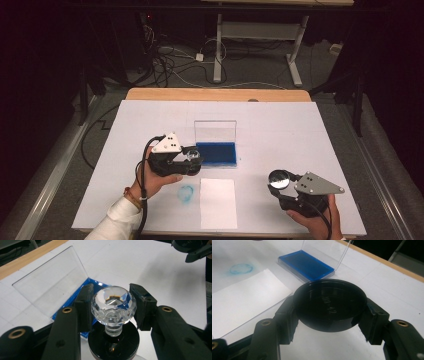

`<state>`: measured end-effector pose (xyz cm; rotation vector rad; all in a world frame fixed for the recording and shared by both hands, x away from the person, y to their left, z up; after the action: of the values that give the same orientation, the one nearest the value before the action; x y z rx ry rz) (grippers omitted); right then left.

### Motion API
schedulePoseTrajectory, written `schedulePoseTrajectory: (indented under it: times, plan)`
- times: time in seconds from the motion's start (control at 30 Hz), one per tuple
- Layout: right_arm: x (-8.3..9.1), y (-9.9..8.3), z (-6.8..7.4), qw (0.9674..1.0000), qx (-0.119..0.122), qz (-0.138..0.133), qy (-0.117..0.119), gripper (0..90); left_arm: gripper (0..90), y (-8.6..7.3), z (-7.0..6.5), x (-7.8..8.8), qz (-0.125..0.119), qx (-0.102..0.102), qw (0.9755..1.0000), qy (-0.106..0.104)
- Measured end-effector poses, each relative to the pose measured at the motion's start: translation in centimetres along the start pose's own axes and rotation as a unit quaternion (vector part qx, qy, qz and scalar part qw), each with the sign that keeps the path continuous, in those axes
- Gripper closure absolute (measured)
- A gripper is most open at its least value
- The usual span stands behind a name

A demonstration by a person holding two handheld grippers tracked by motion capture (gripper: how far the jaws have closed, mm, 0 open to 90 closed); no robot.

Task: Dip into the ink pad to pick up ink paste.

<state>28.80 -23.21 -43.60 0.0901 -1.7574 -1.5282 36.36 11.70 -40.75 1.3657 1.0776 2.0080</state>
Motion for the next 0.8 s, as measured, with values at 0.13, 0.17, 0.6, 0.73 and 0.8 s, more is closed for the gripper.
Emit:
schedulePoseTrajectory:
  times: [0.13, 0.17, 0.6, 0.73, 0.8]
  plan:
    - [0.0, 0.3, -0.1, 1.0, 0.0, -0.005, -0.001, 39.1, 55.1, 0.7, 0.5, -0.8, 0.0, -0.005, 1.0, -0.002]
    - [-0.1, 0.4, 0.0, 1.0, 0.002, -0.006, 0.0, 39.1, 55.1, 0.9, 0.6, -1.1, 0.0, -0.005, 1.0, -0.002]
    - [-0.1, 0.2, 0.0, 1.0, 0.005, -0.005, -0.001, 39.1, 55.1, 4.1, 2.4, -3.4, 0.004, -0.02, 0.9998, 0.007]
    - [-0.2, 0.2, 0.1, 1.0, 0.009, -0.001, 0.002, 39.1, 55.1, 4.7, 2.8, -3.7, -0.001, -0.016, 0.9998, 0.008]
    - [-0.2, 0.2, 0.2, 1.0, 0.008, -0.001, 0.005, 39.2, 55.1, 4.8, 3.1, -4.0, -0.001, -0.014, 0.9998, 0.011]
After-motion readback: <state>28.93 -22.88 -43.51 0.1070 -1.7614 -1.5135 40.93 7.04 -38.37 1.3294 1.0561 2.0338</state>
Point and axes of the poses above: each handheld gripper's, and its own axes: x roughly backward along the jaws, y roughly out of its top, z roughly to its left, the point moved 3 cm from there along -x, roughly forward along the jaws, and after that the axes turned 14 degrees about -x, right-handed, at the moved point
